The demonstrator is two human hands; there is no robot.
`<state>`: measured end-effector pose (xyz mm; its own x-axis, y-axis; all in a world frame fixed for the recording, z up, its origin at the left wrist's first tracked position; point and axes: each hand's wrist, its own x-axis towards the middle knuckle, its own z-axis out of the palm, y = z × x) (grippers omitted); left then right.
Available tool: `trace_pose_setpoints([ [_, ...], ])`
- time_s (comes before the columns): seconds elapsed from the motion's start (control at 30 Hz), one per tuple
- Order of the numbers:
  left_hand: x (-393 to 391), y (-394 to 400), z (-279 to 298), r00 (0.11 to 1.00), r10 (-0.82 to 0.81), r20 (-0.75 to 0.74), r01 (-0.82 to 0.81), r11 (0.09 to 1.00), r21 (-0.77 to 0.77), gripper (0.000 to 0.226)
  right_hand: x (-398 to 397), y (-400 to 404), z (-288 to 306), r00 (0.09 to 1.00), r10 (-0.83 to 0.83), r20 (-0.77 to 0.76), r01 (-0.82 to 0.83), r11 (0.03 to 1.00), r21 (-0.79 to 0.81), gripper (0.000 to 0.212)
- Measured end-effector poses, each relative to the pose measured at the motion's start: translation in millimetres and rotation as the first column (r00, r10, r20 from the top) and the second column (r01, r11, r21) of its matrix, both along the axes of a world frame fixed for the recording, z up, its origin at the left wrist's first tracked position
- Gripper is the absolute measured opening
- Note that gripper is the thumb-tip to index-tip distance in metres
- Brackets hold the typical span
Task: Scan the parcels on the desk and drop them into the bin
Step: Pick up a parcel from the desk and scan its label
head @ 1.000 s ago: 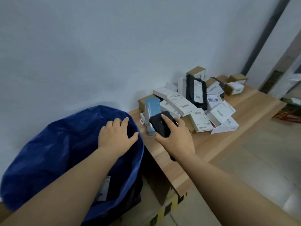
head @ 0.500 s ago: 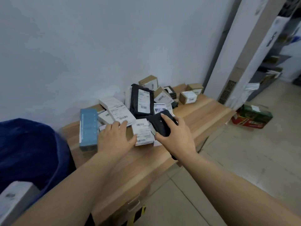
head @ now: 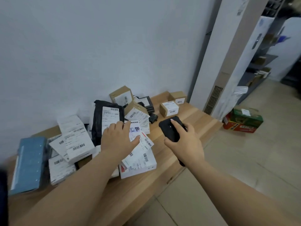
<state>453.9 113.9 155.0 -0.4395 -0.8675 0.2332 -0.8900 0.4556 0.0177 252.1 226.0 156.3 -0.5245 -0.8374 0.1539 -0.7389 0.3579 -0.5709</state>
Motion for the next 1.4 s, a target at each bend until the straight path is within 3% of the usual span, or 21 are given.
trace_pose_setpoints([
  [0.27, -61, -59, -11, 0.998, 0.037, 0.049, -0.039, 0.998, 0.046, 0.073, -73, -69, -3, 1.000, 0.024, -0.011, -0.024, 0.999, 0.025, 0.072],
  [0.53, -73, -76, -28, 0.971, 0.236, 0.026, -0.237, 0.969, 0.071, 0.072, -130, -143, -34, 0.964, 0.263, 0.032, -0.265, 0.954, 0.139, 0.076],
  [0.73, -80, -52, -73, 0.908, 0.390, 0.149, -0.417, 0.865, 0.277, 0.096, -156, -175, -66, 0.877, 0.481, 0.011, -0.472, 0.856, 0.210, 0.074],
  [0.83, -85, -38, -94, 0.885, 0.414, 0.213, -0.465, 0.770, 0.437, 0.111, -160, -181, -86, 0.839, 0.544, 0.029, -0.530, 0.803, 0.273, 0.075],
  [1.03, -77, -38, -125, 0.847, 0.465, 0.258, -0.528, 0.680, 0.508, 0.134, -156, -188, -124, 0.811, 0.574, 0.109, -0.575, 0.750, 0.326, 0.075],
  [1.17, -72, -49, -131, 0.856, 0.438, 0.275, -0.516, 0.695, 0.500, 0.135, -153, -192, -144, 0.814, 0.566, 0.127, -0.571, 0.743, 0.349, 0.074],
  [1.4, -78, -54, -140, 0.858, 0.412, 0.306, -0.509, 0.761, 0.402, 0.112, -149, -196, -161, 0.815, 0.562, 0.142, -0.569, 0.729, 0.380, 0.074],
])
